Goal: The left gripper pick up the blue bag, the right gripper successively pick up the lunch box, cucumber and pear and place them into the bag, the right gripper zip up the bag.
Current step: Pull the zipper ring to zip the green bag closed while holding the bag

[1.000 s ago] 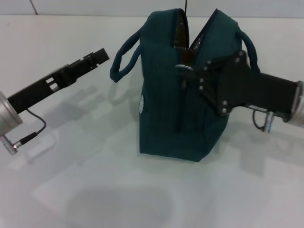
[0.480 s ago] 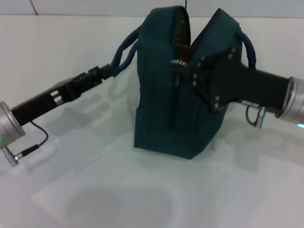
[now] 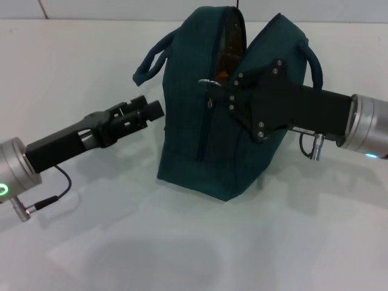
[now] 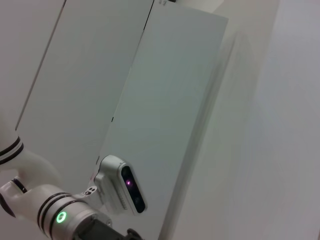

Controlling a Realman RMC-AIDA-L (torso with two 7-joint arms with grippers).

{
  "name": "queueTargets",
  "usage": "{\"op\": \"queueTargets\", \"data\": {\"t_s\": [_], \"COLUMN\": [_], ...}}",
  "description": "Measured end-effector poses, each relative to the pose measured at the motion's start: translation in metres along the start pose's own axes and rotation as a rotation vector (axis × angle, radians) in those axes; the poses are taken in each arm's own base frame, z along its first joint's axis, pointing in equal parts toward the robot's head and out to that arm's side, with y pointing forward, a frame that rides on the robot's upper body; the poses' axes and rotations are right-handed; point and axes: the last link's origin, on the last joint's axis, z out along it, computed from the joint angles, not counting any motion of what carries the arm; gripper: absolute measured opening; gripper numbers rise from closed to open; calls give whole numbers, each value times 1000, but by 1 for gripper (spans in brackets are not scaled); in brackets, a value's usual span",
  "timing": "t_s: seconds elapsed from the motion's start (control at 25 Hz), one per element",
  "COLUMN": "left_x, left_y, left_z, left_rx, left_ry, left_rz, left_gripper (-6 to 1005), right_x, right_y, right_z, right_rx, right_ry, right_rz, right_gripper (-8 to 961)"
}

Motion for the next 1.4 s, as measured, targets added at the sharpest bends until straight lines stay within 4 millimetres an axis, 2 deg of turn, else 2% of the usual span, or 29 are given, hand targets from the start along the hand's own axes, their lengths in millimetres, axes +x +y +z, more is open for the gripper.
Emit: {"op": "queueTargets", "data": {"t_s": [0.6, 1.24, 1.4], "left_x": [-2, 0, 0], "left_y": [1, -4, -5], "left_z": [10, 18, 17], "left_rx": [-7, 12, 18], "left_ry": [-2, -23, -16], "left_rz": [3, 18, 17], "left_gripper": [875, 734, 595], "right_x": [3, 4, 5], "right_y": [2, 2, 3], "right_z": [10, 10, 9], "right_rx": [-41, -37, -35], "right_ry": [27, 36, 38], "right_rz": [-5, -4, -4], "right_gripper": [8, 8, 8]}}
